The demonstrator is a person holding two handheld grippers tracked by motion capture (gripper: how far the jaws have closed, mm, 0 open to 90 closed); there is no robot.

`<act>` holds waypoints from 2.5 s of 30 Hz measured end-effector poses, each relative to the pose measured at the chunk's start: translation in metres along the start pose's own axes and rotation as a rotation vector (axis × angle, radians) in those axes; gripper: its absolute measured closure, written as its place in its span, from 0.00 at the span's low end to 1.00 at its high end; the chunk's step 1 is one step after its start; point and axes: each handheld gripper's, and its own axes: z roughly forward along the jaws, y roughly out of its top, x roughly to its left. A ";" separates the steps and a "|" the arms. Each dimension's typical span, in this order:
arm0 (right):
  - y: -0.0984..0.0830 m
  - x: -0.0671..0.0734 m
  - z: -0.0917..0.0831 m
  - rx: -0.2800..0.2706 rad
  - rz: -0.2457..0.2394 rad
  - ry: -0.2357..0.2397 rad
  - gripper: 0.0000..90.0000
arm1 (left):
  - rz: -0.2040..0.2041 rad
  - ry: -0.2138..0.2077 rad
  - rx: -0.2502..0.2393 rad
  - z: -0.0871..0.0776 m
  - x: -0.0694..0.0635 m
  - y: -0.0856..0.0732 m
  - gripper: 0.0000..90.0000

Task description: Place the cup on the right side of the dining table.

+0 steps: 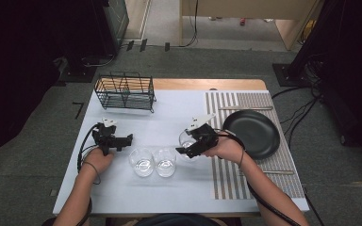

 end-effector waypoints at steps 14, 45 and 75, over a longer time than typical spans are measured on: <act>0.004 -0.003 0.006 0.010 0.026 -0.034 0.20 | 0.000 0.001 -0.001 0.000 0.000 0.000 0.00; 0.008 -0.008 0.012 -0.016 0.070 -0.102 0.20 | 0.001 0.001 -0.002 0.000 0.000 0.000 0.00; 0.011 -0.018 0.014 -0.042 0.105 -0.186 0.20 | 0.002 0.002 -0.003 0.000 0.000 0.000 0.00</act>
